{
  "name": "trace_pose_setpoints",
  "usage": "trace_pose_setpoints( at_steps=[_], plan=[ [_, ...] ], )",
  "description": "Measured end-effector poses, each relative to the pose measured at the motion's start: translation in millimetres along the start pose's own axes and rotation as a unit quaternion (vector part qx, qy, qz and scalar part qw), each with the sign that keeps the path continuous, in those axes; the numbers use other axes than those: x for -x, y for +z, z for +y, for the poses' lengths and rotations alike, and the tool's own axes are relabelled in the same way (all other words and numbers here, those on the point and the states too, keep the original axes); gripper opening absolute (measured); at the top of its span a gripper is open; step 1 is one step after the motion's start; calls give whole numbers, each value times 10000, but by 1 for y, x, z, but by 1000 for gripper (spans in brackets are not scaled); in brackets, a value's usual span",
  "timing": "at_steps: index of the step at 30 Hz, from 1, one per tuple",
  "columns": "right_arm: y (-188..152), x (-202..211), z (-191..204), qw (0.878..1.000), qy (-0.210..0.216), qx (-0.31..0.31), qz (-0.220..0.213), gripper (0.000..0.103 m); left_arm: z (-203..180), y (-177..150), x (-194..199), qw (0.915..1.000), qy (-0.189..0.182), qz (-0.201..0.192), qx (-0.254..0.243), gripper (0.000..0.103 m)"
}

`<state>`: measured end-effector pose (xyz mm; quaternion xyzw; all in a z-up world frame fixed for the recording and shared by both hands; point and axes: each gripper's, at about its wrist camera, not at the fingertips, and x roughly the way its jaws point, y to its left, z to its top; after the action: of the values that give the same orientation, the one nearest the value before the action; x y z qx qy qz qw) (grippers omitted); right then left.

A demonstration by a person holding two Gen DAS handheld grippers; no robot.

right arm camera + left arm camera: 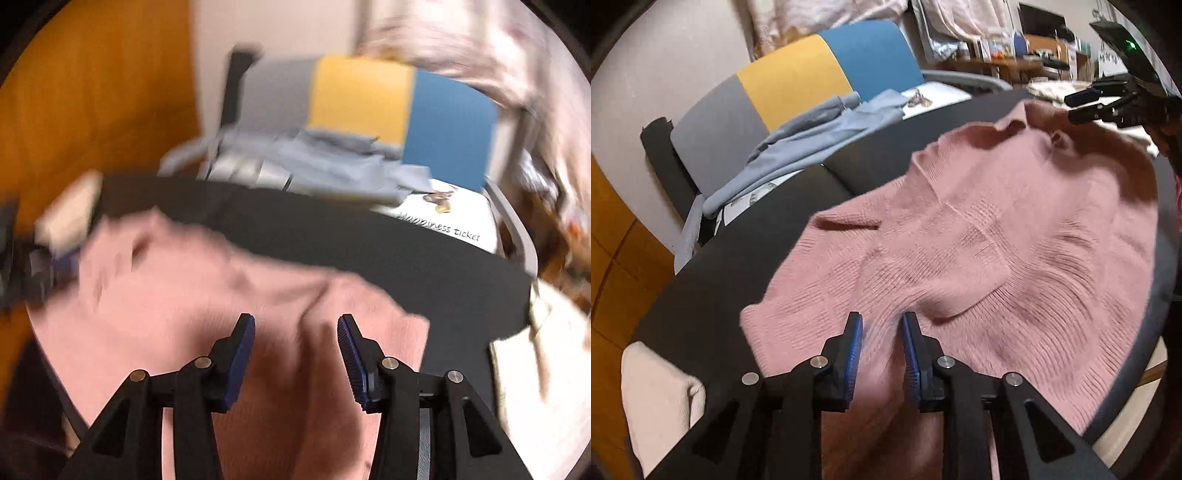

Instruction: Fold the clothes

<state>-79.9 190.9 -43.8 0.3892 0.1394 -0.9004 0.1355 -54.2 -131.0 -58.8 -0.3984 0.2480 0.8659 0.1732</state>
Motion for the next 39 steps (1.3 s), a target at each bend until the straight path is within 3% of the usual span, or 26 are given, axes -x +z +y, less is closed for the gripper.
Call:
trace_pose_setpoints(
  at_steps=[2,5,6,7,8,9,10,12,14,16,17,18,19,21,24,25,27,29,31,32,35,38,39],
  plan=[
    [-1,-18,9,9970,-655,380,187,48,-7,7,-10,9997,96,100,-217,22],
    [5,-39,12,9908,-1092,777,200,47,-19,15,-24,9967,346,301,-673,23],
    [7,-47,12,9895,-1086,896,325,28,-23,18,-28,9947,453,378,-842,24],
    [8,-55,10,9888,-1046,945,488,6,-24,22,-30,9934,411,514,-942,19],
    [11,-60,1,9916,-856,770,585,6,-19,26,-28,9953,142,599,-753,14],
    [17,-60,-17,9974,-394,181,569,6,-14,31,-27,9961,-136,681,-552,7],
    [18,-55,-40,9970,155,-583,486,6,3,34,-26,9979,-264,584,-96,7],
    [11,-49,-88,9731,1081,-2016,285,6,39,40,-24,9945,-509,375,835,7],
    [-4,-59,-128,9369,1584,-3111,180,7,74,46,-22,9815,-749,161,1757,8],
    [-24,-79,-157,9081,1750,-3792,321,12,104,46,-25,9645,-862,64,2495,8],
    [-31,-86,-166,8975,1747,-4028,411,19,116,43,-30,9571,-852,78,2770,8],
    [-37,-89,-170,8945,1622,-4138,490,35,119,38,-30,9547,-826,84,2857,8],
    [-43,-89,-172,8937,1450,-4210,547,42,123,32,-30,9525,-799,89,2938,6],
    [-46,-74,-170,9029,1060,-4146,395,42,130,21,-30,9478,-746,100,3099,8],
    [-24,-23,-138,9451,-244,-3249,-235,45,104,12,-10,9661,-596,-84,2512,17],
    [-13,-10,-119,9553,-213,-2917,-426,45,92,8,-3,9725,-553,-150,2258,18],
    [10,9,-80,9698,208,-2324,-718,45,74,2,11,9796,-334,-257,1965,18],
    [33,8,-30,9734,1249,-1806,-649,45,62,-12,31,9754,-279,-622,2095,18],
    [47,-8,17,9600,2348,-1496,-312,44,60,-33,50,9613,-542,-922,2538,18],
    [55,-23,44,9484,2849,-1389,-7,43,58,-38,53,9586,-578,-990,2606,18],
    [65,-52,72,9328,3206,-1583,454,35,46,-58,70,9553,-525,-1242,2629,18],
    [72,-77,89,9194,3383,-1843,788,34,23,-71,79,9659,-370,-1308,2205,18],
    [75,-85,95,9145,3441,-1929,900,30,18,-74,79,9678,-365,-1286,2132,18]
  ],
)
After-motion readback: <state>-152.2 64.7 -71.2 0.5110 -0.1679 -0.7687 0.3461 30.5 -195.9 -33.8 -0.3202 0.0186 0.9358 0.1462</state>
